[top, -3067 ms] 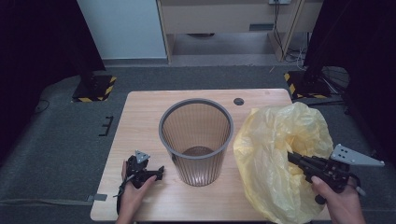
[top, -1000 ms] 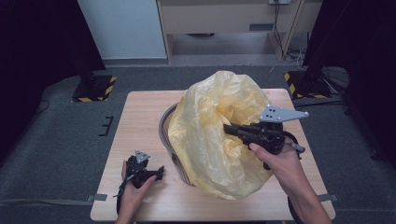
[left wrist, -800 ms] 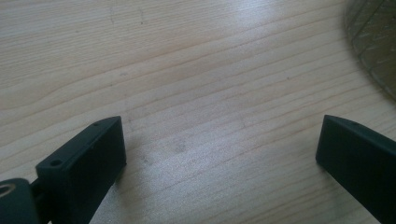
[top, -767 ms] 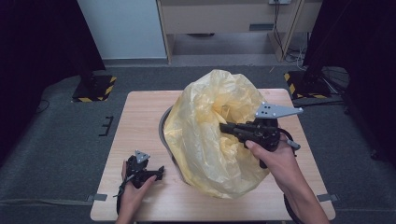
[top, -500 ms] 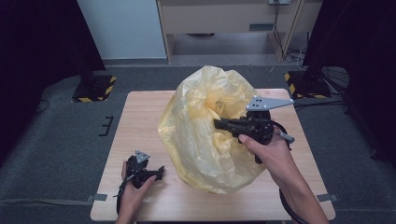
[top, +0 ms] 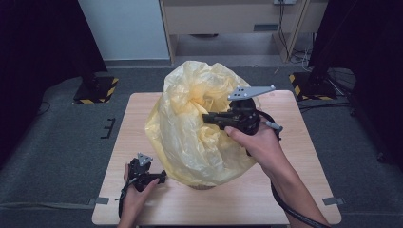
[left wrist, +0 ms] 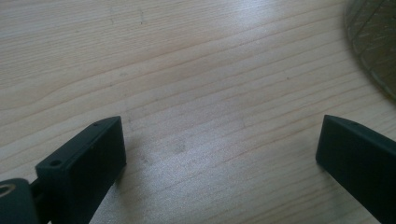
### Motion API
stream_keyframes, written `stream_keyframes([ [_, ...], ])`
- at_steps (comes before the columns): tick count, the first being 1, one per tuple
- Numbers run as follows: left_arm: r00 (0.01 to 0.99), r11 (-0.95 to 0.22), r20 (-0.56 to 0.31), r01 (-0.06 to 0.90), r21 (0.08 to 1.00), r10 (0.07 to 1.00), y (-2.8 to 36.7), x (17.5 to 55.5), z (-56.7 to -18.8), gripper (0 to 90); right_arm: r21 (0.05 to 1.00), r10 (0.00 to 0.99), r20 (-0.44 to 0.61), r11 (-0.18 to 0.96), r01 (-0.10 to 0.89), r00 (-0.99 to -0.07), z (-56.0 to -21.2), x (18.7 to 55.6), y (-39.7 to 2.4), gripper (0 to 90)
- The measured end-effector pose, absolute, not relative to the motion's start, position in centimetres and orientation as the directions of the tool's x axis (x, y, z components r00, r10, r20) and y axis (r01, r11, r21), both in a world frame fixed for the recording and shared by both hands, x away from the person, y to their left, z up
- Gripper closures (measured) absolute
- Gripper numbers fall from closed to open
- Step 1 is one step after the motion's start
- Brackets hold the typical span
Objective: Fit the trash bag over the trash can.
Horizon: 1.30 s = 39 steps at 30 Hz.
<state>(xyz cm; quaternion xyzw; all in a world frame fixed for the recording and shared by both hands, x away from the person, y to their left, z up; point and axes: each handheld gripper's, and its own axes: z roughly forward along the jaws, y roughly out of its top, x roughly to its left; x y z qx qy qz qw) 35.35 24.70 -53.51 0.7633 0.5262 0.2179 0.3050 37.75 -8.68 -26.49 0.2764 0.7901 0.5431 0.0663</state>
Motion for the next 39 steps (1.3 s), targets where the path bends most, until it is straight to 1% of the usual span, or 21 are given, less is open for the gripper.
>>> stream_keyframes([
  [7, 0.352, -0.260, 0.011, 0.670, 0.695, 0.936, 24.7, 35.4, -53.5, 0.6, 0.860, 0.533, 0.189, 0.315, 0.401, -0.825, -26.7, 38.9, -7.3, 89.1],
  [14, 0.355, -0.264, 0.012, 0.671, 0.693, 0.935, 24.7, 35.4, -53.5, 0.6, 0.805, 0.546, 0.153, 0.414, 0.425, -0.823, -27.2, 39.7, -5.3, 89.0],
  [22, 0.354, -0.262, 0.011, 0.672, 0.693, 0.935, 24.7, 35.4, -53.5, 0.6, 0.753, 0.551, 0.149, 0.475, 0.455, -0.821, -28.1, 39.9, -4.5, 88.8],
  [28, 0.355, -0.263, 0.011, 0.672, 0.693, 0.935, 24.7, 35.4, -53.5, 0.5, 0.712, 0.559, 0.119, 0.528, 0.463, -0.821, -28.4, 40.1, -3.0, 88.7],
  [34, 0.356, -0.264, 0.011, 0.672, 0.692, 0.934, 24.7, 35.4, -53.5, 0.5, 0.682, 0.566, 0.101, 0.559, 0.471, -0.818, -28.8, 40.0, -2.4, 88.7],
  [39, 0.356, -0.264, 0.011, 0.672, 0.692, 0.934, 24.7, 35.4, -53.5, 0.5, 0.663, 0.572, 0.107, 0.568, 0.487, -0.813, -29.2, 40.3, -2.4, 88.6],
])
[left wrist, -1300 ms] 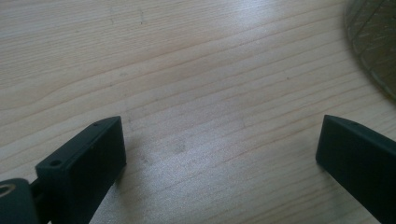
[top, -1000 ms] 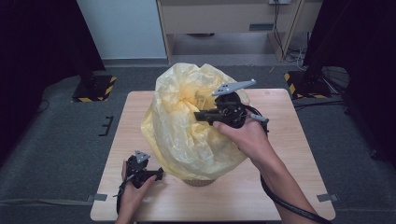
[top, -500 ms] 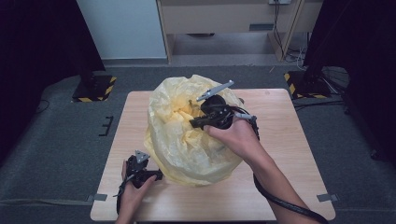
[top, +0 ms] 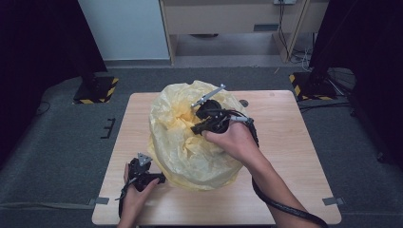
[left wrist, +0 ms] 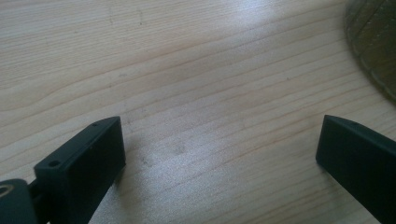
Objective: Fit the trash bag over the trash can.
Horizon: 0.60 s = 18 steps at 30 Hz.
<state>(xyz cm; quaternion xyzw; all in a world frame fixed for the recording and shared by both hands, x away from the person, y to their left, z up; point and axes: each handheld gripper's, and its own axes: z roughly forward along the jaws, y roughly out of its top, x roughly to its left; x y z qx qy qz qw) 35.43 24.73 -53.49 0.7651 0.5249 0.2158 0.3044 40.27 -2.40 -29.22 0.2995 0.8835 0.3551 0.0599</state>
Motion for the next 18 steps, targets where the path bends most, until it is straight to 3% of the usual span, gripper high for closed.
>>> stream_keyframes([
  [18, 0.357, -0.264, 0.011, 0.672, 0.692, 0.934, 24.73, 35.44, -53.49, 0.4, 0.650, 0.564, 0.106, 0.584, 0.486, -0.819, -29.40, 40.40, -1.56, 87.6],
])
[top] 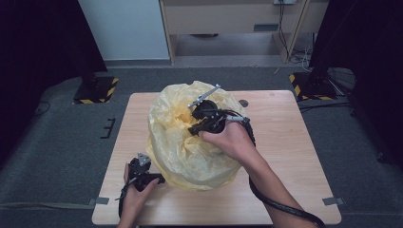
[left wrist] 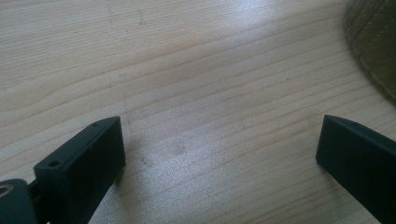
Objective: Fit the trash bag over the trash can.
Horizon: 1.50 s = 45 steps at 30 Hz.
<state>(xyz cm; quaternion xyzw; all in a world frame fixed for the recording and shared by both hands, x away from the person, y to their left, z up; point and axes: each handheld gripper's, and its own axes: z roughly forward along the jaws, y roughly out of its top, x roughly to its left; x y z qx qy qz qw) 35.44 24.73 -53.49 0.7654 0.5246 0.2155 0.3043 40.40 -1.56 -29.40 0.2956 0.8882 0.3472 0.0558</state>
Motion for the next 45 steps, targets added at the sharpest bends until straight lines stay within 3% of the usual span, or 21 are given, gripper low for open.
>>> stream_keyframes([
  [15, 0.355, -0.262, 0.009, 0.672, 0.692, 0.935, 24.7, 35.4, -53.5, 0.5, 0.720, 0.589, 0.137, 0.493, 0.488, -0.797, -27.6, 39.9, -3.0, 66.1],
  [37, 0.355, -0.262, 0.010, 0.672, 0.692, 0.935, 24.7, 35.4, -53.5, 0.5, 0.762, 0.602, 0.171, 0.421, 0.492, -0.780, -26.1, 39.4, -6.6, 90.0],
  [45, 0.355, -0.262, 0.010, 0.672, 0.693, 0.935, 24.7, 35.4, -53.5, 0.5, 0.784, 0.625, 0.179, 0.376, 0.494, -0.760, -25.2, 39.1, -9.2, 90.0],
])
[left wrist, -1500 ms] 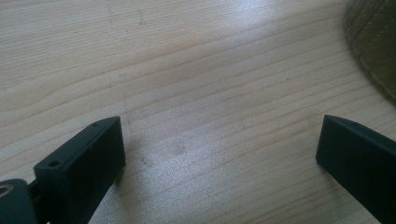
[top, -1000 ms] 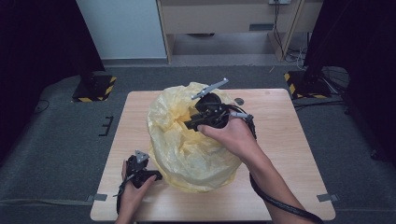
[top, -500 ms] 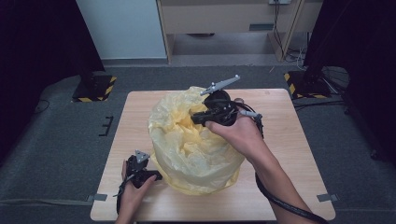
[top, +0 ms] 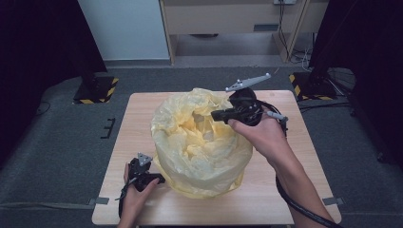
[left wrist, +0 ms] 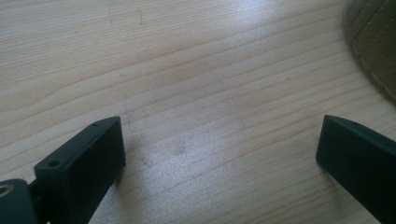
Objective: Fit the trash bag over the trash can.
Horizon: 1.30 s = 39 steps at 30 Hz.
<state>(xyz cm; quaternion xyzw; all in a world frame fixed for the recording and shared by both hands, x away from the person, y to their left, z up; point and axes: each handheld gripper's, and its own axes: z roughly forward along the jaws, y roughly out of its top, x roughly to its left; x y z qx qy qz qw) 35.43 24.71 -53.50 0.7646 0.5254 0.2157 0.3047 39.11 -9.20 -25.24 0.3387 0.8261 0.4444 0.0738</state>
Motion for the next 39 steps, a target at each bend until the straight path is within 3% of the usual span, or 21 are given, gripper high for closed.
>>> stream_keyframes([
  [24, 0.349, -0.258, 0.010, 0.673, 0.693, 0.937, 24.7, 35.5, -53.5, 0.6, 0.824, 0.706, 0.219, 0.236, 0.515, -0.674, -25.2, 37.1, -19.5, 88.7],
  [31, 0.351, -0.260, 0.011, 0.672, 0.693, 0.936, 24.7, 35.5, -53.5, 0.5, 0.808, 0.724, 0.239, 0.221, 0.546, -0.647, -27.8, 36.3, -22.2, 88.3],
  [39, 0.353, -0.261, 0.011, 0.672, 0.693, 0.936, 24.7, 35.5, -53.5, 0.5, 0.778, 0.718, 0.270, 0.230, 0.585, -0.642, -31.3, 36.1, -22.5, 86.8],
])
